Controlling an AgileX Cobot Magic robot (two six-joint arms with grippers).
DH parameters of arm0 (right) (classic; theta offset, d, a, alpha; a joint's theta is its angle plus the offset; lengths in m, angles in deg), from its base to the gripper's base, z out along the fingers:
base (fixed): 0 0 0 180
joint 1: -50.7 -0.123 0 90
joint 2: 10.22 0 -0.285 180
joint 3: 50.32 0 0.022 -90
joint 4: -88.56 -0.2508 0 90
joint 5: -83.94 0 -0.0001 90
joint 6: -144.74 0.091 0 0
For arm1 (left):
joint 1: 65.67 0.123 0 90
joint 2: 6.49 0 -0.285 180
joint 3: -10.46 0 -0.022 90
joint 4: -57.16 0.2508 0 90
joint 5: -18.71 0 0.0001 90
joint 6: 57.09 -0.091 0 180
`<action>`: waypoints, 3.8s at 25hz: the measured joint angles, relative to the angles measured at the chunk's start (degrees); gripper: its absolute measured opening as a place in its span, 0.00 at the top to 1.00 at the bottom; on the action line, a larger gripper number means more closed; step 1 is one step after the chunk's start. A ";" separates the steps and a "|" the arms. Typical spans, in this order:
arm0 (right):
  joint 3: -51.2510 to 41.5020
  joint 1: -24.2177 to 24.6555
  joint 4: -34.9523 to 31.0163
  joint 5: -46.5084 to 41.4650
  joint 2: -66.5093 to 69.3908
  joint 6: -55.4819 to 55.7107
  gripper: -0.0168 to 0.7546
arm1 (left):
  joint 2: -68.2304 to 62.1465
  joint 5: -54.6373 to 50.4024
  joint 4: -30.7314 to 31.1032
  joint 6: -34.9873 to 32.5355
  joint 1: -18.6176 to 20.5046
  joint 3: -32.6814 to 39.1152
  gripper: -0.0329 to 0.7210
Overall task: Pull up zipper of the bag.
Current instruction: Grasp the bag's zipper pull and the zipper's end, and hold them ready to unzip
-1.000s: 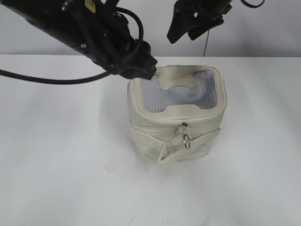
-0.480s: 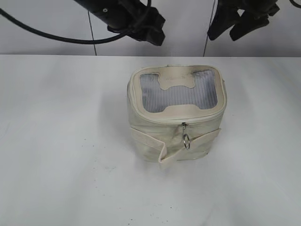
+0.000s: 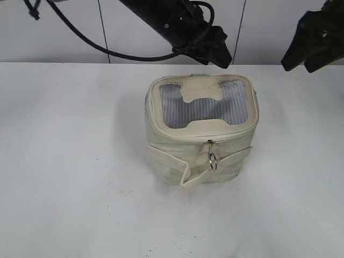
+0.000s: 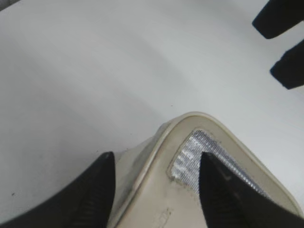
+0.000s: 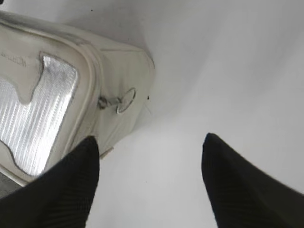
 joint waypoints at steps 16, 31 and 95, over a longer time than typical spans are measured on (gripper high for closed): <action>-24.29 4.64 -12.14 10.44 -7.38 -13.88 0.33 | -10.22 -8.45 -4.60 -2.09 0.00 -10.29 0.38; -25.27 4.64 -20.33 15.56 -3.07 -37.67 0.33 | -11.04 -8.90 -4.64 -3.36 0.34 -10.57 0.90; -33.43 -9.28 -1.77 12.40 -13.98 -16.03 0.97 | -11.38 -12.47 -2.92 -1.76 0.28 -13.52 0.90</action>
